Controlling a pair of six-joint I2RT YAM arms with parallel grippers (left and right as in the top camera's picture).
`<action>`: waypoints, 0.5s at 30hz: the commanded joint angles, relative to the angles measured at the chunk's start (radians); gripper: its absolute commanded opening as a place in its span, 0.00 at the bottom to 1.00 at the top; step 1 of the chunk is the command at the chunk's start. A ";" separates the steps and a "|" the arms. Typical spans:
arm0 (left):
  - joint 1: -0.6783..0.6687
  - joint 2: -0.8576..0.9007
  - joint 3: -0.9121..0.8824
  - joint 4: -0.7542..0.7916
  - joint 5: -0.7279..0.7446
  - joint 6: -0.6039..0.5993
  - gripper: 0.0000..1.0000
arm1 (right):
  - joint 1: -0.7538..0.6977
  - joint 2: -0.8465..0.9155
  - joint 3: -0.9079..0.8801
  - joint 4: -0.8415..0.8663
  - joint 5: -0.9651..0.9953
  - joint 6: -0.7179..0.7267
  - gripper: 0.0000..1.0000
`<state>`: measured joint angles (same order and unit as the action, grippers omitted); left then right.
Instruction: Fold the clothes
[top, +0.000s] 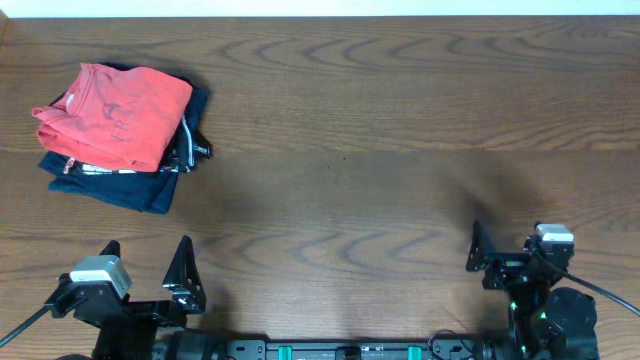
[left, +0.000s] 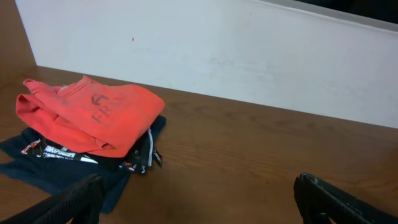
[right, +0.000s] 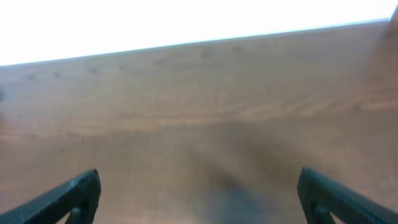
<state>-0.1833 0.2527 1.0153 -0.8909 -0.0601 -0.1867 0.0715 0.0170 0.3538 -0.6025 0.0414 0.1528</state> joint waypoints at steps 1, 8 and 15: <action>0.002 -0.001 -0.005 0.002 -0.016 -0.009 0.98 | -0.002 -0.012 -0.061 0.094 0.000 -0.058 0.99; 0.002 -0.001 -0.005 0.002 -0.016 -0.009 0.98 | -0.003 -0.012 -0.249 0.360 -0.001 -0.154 0.99; 0.002 -0.001 -0.005 0.001 -0.016 -0.009 0.98 | -0.003 -0.013 -0.322 0.475 -0.068 -0.146 0.99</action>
<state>-0.1833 0.2527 1.0122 -0.8917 -0.0605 -0.1871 0.0711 0.0135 0.0437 -0.1360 -0.0025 0.0319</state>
